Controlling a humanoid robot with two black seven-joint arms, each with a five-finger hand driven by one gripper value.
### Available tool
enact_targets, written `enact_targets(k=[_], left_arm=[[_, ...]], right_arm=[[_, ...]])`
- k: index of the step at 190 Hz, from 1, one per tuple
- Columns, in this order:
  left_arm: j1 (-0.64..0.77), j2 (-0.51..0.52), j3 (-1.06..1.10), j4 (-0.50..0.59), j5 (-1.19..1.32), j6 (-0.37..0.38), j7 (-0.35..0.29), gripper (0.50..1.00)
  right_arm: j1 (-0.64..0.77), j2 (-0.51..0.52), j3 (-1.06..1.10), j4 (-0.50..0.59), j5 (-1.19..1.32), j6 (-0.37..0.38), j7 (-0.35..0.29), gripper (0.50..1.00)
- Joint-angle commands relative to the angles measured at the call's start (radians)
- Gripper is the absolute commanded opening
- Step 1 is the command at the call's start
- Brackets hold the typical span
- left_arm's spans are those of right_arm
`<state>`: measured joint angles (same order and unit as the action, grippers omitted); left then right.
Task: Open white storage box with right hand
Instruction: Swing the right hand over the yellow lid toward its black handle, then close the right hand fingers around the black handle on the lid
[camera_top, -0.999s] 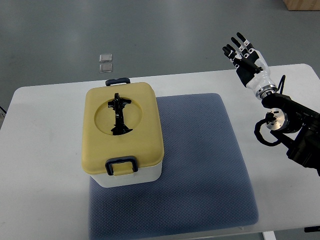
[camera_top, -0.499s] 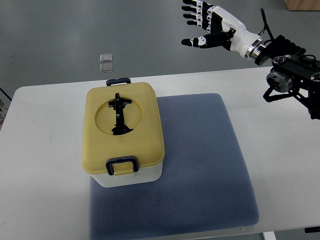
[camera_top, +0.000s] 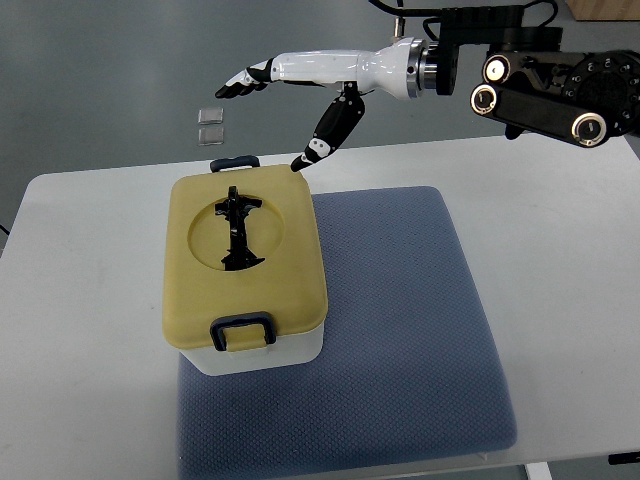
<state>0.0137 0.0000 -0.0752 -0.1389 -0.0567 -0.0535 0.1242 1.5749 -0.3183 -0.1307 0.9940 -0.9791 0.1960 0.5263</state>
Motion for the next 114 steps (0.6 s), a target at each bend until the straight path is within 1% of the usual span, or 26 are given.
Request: enact_targets(k=[1, 14, 38, 54, 69, 80, 86, 90, 92, 96, 114], left_arm=[[0.000, 0.000, 0.000, 0.001, 0.000, 0.001, 0.000, 1.000], [0.000, 0.000, 0.000, -0.001, 0.000, 0.000, 0.000, 1.000], [0.000, 0.000, 0.000, -0.001, 0.000, 0.001, 0.000, 1.000], [0.000, 0.000, 0.000, -0.001, 0.000, 0.000, 0.000, 1.000], [0.000, 0.000, 0.000, 0.001, 0.000, 0.000, 0.000, 1.000], [0.000, 0.000, 0.000, -0.001, 0.000, 0.000, 0.000, 1.000], [0.000, 0.000, 0.000, 0.001, 0.000, 0.000, 0.000, 1.000], [0.000, 0.000, 0.000, 0.001, 0.000, 0.000, 0.000, 1.000], [0.000, 0.000, 0.000, 0.001, 0.000, 0.000, 0.000, 1.000], [0.000, 0.000, 0.000, -0.001, 0.000, 0.000, 0.000, 1.000], [0.000, 0.000, 0.000, -0.001, 0.000, 0.000, 0.000, 1.000]], right_arm=[[0.063, 0.045, -0.047, 0.000, -0.058, 0.000, 0.000, 0.926], [0.097, 0.074, -0.075, 0.002, -0.082, 0.000, 0.001, 0.926], [0.149, 0.142, -0.125, 0.008, -0.112, -0.006, 0.029, 0.915], [0.172, 0.160, -0.152, 0.028, -0.138, -0.009, 0.030, 0.913], [0.180, 0.179, -0.164, 0.046, -0.182, -0.009, 0.032, 0.899], [0.180, 0.189, -0.165, 0.049, -0.234, -0.012, 0.032, 0.864], [0.180, 0.193, -0.164, 0.049, -0.254, -0.012, 0.032, 0.856], [0.180, 0.193, -0.165, 0.049, -0.274, -0.012, 0.032, 0.844], [0.178, 0.194, -0.165, 0.049, -0.291, -0.013, 0.032, 0.828], [0.178, 0.196, -0.165, 0.049, -0.308, -0.013, 0.032, 0.817], [0.175, 0.197, -0.165, 0.048, -0.346, -0.017, 0.030, 0.795]])
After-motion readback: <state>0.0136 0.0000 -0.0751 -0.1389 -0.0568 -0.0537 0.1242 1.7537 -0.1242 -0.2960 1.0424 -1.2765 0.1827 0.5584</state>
